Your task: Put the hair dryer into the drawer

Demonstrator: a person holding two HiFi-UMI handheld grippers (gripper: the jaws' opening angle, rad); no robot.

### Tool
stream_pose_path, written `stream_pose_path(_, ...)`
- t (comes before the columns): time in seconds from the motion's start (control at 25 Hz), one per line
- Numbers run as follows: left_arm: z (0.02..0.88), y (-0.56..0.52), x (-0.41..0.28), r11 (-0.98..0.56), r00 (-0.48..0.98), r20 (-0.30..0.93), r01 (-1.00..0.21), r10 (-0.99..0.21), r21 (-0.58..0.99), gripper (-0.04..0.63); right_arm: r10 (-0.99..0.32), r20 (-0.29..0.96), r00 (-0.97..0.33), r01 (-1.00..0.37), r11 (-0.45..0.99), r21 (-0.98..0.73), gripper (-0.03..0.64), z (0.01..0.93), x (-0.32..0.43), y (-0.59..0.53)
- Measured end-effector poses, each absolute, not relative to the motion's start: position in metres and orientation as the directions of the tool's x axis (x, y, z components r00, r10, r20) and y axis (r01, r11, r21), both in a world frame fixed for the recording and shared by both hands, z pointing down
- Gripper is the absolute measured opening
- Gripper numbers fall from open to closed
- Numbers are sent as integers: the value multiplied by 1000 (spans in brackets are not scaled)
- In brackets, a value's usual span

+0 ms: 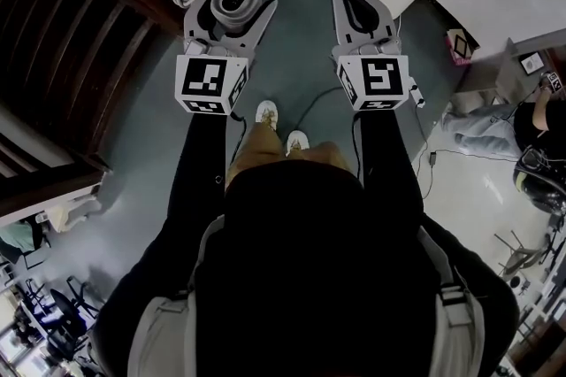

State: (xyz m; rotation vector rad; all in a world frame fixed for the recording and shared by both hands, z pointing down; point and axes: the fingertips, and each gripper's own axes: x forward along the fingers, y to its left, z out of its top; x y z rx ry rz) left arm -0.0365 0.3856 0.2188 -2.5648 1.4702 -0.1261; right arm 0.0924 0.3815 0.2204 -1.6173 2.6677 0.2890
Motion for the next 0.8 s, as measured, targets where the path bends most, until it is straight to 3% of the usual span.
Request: stream_pose_path(0.8, 238, 239, -77, -526, 533, -12, -838, -846, -142, 370, -896, -59, -440, -892, 428, 146, 25, 234, 53, 242)
